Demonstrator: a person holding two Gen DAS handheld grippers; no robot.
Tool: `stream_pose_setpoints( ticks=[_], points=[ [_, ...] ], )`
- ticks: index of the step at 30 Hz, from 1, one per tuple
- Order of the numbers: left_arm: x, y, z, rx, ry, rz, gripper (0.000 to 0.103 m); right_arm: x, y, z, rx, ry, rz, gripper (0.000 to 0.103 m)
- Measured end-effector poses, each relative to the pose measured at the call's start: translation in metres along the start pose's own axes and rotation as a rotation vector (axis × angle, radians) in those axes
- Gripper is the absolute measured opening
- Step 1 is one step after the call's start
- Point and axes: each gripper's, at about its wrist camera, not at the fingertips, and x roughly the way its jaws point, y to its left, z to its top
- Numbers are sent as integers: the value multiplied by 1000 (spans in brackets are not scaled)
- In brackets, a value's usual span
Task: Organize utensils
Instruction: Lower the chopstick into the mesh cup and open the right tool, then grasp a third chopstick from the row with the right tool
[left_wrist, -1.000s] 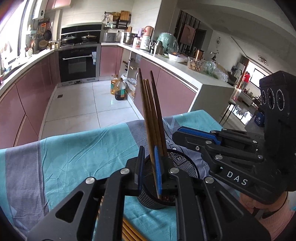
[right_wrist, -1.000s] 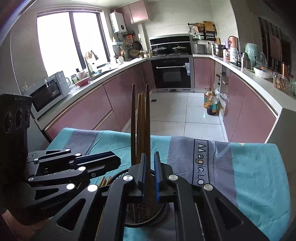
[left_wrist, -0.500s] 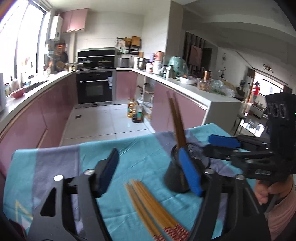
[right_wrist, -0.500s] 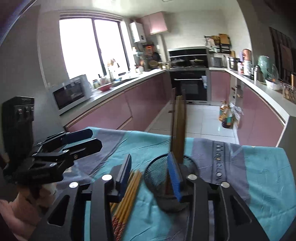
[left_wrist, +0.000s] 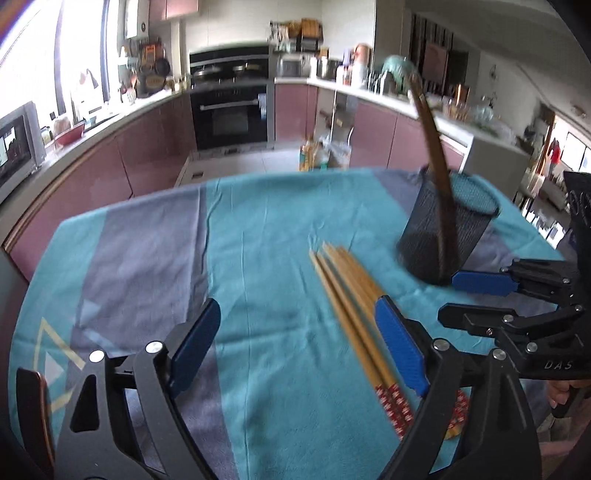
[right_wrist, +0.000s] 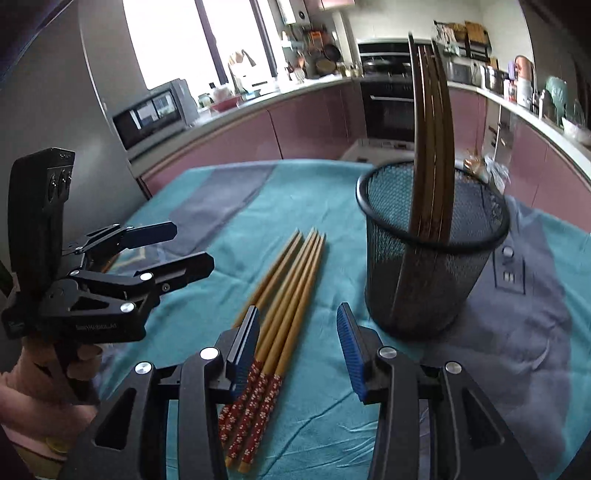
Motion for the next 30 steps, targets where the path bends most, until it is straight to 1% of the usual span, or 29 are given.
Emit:
stream_pose_setpoints(
  ticks=[3,9,12,15,21,25,30],
  points=[
    [15,-1,-5,-10,49,-8,79,5,0,-4,9,15,-4,41],
    [36,-11,-13,-1,115,-20,72,18,-2,-10,28,49,-21,41],
    [42,-12,-16,-2,138,-17,68,22,-4,-12,32,58,-24,37],
    [46,-13,-17,-4,150,-15,66,27,-6,-13,33,68,-27,34],
    [48,-14,-14,-4,153,-15,65,31,-4,-12,21,75,-34,32],
    [49,-19,-13,10,153,-28,66,35,0,-10,7,79,-49,31],
    [53,-20,-12,14,161,-33,60,38,1,-8,-2,87,-68,25]
  ],
)
